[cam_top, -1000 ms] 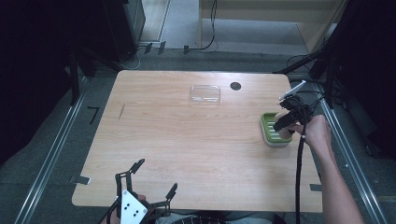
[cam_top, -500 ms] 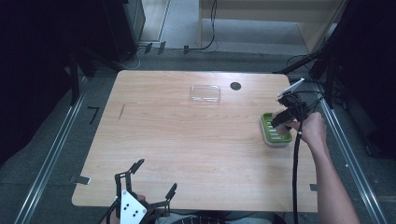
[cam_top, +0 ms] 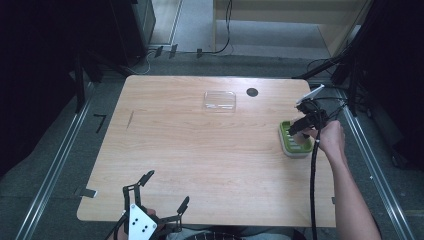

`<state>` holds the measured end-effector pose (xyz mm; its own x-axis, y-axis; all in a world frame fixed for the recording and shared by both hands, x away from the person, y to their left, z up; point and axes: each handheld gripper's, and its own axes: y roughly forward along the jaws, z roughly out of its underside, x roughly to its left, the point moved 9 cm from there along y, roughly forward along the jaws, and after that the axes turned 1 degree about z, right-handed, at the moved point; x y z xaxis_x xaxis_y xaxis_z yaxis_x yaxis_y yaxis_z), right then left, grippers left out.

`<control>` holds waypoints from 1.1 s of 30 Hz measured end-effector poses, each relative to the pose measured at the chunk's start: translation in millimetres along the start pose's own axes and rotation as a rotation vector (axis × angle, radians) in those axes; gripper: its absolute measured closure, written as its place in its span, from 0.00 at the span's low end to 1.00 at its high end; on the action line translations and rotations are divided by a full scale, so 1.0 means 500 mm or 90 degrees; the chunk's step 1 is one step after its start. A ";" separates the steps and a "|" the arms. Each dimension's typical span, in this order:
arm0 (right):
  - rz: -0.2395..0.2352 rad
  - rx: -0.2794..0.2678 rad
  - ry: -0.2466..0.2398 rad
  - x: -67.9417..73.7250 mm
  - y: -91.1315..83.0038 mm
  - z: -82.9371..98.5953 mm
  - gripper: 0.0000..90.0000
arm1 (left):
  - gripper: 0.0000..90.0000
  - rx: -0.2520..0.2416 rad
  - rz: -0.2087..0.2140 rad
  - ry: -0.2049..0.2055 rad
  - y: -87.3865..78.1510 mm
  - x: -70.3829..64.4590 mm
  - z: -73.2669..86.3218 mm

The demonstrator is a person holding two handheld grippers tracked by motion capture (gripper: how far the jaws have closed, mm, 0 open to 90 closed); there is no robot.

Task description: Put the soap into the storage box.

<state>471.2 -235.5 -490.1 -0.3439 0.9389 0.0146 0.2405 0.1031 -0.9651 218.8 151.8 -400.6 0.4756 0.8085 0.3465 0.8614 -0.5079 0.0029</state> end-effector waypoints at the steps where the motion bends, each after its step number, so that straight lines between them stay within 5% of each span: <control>1: -0.001 0.001 0.003 -0.001 0.004 -0.001 0.38 | 0.00 0.000 0.000 0.000 0.000 0.000 0.000; 33: 0.005 0.035 0.055 -0.005 0.066 0.002 0.38 | 0.00 0.000 0.000 0.001 -0.001 0.001 0.000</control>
<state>479.1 -234.5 -522.2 -0.2618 0.9648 0.0270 0.1923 0.0796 -0.9781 218.6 152.2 -400.5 0.4755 0.8081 0.3476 0.8613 -0.5081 0.0029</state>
